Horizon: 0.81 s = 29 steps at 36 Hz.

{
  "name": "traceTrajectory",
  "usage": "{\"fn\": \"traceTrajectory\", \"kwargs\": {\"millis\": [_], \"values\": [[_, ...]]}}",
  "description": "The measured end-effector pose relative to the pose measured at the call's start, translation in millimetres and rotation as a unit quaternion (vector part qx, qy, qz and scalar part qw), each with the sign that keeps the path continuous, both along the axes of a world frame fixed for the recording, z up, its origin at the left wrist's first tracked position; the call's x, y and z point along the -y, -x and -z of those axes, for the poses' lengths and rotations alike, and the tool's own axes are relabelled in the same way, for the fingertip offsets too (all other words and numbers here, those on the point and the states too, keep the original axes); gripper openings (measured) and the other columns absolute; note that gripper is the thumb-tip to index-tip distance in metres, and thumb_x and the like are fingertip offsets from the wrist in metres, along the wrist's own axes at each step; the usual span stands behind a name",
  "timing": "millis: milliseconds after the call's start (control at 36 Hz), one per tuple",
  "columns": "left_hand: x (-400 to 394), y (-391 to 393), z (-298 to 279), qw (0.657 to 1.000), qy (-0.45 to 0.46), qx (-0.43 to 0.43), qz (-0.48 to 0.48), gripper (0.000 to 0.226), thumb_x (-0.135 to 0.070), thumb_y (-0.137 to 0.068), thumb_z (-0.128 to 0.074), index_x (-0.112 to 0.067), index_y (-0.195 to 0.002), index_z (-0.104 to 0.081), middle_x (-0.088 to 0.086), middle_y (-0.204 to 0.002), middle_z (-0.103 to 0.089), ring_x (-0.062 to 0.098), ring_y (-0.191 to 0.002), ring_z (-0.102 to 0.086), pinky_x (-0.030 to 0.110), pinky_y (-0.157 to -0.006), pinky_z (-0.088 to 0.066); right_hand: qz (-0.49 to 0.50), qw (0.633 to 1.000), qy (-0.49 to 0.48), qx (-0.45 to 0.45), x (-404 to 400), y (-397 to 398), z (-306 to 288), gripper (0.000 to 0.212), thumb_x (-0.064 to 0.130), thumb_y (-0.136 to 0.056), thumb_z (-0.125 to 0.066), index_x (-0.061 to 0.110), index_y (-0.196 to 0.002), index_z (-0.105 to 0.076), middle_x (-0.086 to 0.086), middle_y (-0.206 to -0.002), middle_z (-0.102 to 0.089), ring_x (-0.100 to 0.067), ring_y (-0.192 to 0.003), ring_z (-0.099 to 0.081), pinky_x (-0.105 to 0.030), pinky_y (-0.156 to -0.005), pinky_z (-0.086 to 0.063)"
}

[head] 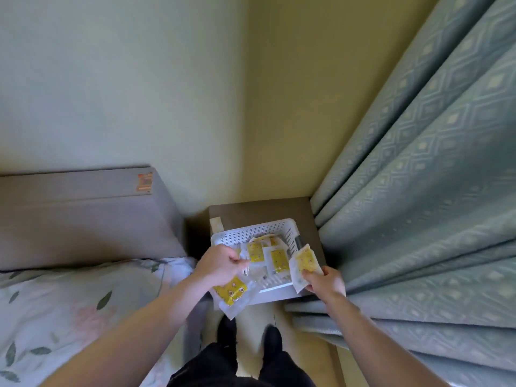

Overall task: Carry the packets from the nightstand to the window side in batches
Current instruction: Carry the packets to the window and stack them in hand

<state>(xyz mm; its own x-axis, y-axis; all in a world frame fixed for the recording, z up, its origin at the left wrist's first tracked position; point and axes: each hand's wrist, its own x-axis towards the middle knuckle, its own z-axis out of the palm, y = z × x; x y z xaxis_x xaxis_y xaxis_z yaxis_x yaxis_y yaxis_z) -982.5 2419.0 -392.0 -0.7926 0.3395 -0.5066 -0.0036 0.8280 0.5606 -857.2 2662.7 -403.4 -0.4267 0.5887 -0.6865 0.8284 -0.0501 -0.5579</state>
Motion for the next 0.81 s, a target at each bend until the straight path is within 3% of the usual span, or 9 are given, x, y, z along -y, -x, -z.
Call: {"fn": "traceTrajectory", "kwargs": {"millis": [139, 250, 389, 500, 639, 722, 806], "values": [[-24, 21, 6, 0.999, 0.007, 0.020, 0.034, 0.052, -0.060, -0.080, -0.073, -0.014, -0.057, -0.064, -0.002, -0.045, -0.051, 0.016, -0.038, -0.052, 0.026, -0.048, -0.044, 0.043, 0.999, 0.003, -0.020, 1, -11, -3, 0.015, 0.024, -0.083, -0.081, 0.017, -0.083, -0.068, -0.006, -0.087, -0.074, -0.025, -0.080, -0.073, -0.046, -0.079, -0.063], [-29, 26, 12, 0.996, 0.063, -0.004, 0.059, 0.059, -0.065, -0.077, -0.072, -0.016, -0.055, -0.049, 0.000, -0.053, -0.054, 0.017, -0.045, -0.059, 0.027, -0.052, -0.048, 0.058, 0.998, 0.002, -0.035, 3, -19, -6, 0.015, 0.022, -0.086, -0.078, 0.020, -0.083, -0.064, -0.002, -0.087, -0.072, -0.021, -0.081, -0.072, -0.042, -0.079, -0.064], [-19, 26, 25, 0.992, 0.096, -0.006, 0.077, 0.061, -0.072, -0.073, -0.070, -0.018, -0.058, -0.046, -0.003, -0.051, -0.053, 0.022, -0.057, -0.065, 0.027, -0.054, -0.044, 0.076, 0.996, 0.004, -0.055, 9, -27, -14, 0.013, 0.021, -0.087, -0.078, 0.017, -0.087, -0.066, -0.002, -0.087, -0.073, -0.017, -0.077, -0.071, -0.029, -0.065, -0.061], [-15, 29, 30, 0.996, 0.075, 0.000, 0.049, 0.060, -0.069, -0.072, -0.074, -0.018, -0.053, -0.049, -0.006, -0.045, -0.050, 0.017, -0.048, -0.056, 0.022, -0.049, -0.038, 0.099, 0.992, 0.014, -0.073, 11, -29, -17, 0.015, 0.019, -0.086, -0.079, 0.018, -0.087, -0.065, -0.001, -0.088, -0.072, -0.017, -0.077, -0.072, -0.022, -0.055, -0.056], [-26, 40, 27, 0.999, 0.010, 0.037, 0.030, 0.058, -0.064, -0.079, -0.072, -0.020, -0.053, -0.045, -0.007, -0.043, -0.043, 0.010, -0.034, -0.042, 0.022, -0.045, -0.032, 0.097, 0.993, 0.014, -0.073, 8, -27, -13, 0.014, 0.021, -0.086, -0.080, 0.016, -0.091, -0.068, -0.002, -0.089, -0.074, -0.017, -0.077, -0.073, -0.032, -0.067, -0.063], [-28, 44, 28, 0.997, 0.044, 0.043, 0.054, 0.062, -0.067, -0.082, -0.066, -0.021, -0.053, -0.036, -0.005, -0.045, -0.042, 0.013, -0.040, -0.042, 0.025, -0.046, -0.031, 0.093, 0.993, 0.005, -0.070, 5, -25, -8, 0.014, 0.023, -0.084, -0.081, 0.016, -0.089, -0.070, -0.003, -0.087, -0.076, -0.021, -0.080, -0.075, -0.044, -0.079, -0.064], [-26, 43, 29, 0.994, 0.087, 0.039, 0.060, 0.062, -0.070, -0.084, -0.061, -0.020, -0.052, -0.041, -0.006, -0.045, -0.045, 0.012, -0.043, -0.045, 0.025, -0.046, -0.032, 0.086, 0.994, 0.000, -0.070, 6, -25, -7, 0.013, 0.024, -0.084, -0.081, 0.018, -0.089, -0.070, -0.002, -0.088, -0.076, -0.022, -0.083, -0.075, -0.044, -0.081, -0.063]]}}
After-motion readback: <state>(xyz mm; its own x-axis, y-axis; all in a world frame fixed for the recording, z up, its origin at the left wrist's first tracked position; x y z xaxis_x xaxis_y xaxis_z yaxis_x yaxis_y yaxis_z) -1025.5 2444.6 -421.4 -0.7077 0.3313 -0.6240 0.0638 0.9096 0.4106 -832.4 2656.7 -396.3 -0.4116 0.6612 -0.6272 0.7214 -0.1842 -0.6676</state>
